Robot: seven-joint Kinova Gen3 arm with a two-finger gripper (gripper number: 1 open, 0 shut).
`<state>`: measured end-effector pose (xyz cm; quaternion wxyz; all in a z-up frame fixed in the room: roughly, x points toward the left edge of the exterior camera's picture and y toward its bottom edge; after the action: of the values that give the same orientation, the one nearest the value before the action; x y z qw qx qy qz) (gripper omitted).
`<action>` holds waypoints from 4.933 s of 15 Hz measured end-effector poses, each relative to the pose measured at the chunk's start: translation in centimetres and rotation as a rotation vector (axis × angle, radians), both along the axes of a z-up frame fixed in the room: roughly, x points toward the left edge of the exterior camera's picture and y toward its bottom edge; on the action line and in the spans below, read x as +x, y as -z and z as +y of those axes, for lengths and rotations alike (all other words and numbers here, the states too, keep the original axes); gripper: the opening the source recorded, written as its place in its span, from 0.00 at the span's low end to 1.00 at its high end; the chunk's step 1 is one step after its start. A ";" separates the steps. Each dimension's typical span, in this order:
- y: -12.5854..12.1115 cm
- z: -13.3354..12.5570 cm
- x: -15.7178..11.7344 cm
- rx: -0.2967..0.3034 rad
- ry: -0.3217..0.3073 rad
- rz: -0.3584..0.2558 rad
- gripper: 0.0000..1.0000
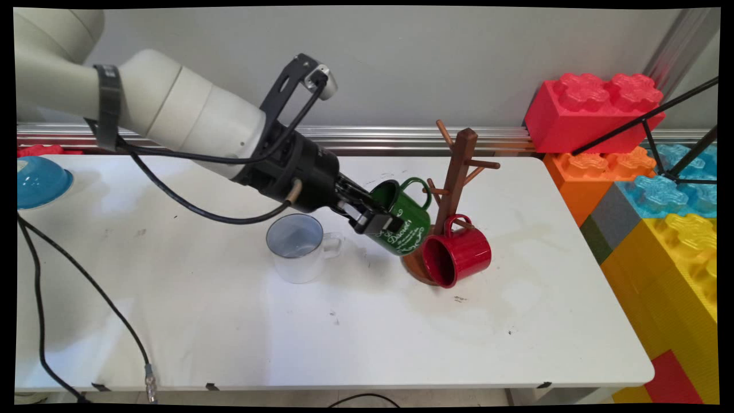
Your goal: Place the picked object on the table
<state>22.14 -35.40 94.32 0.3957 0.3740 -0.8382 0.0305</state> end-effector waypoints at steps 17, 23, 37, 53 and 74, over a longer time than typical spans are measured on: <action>-1.7 -0.8 0.3 0.060 0.095 -0.282 0.00; -1.0 -1.0 -2.4 0.053 0.133 -0.398 0.00; 3.4 0.2 -7.3 0.044 0.185 -0.605 0.00; 8.9 1.1 -9.7 0.075 0.171 -0.686 0.00; 11.2 1.3 -9.8 0.103 0.138 -0.711 0.00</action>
<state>12.30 -34.12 83.14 0.0612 0.3018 -0.9472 0.0895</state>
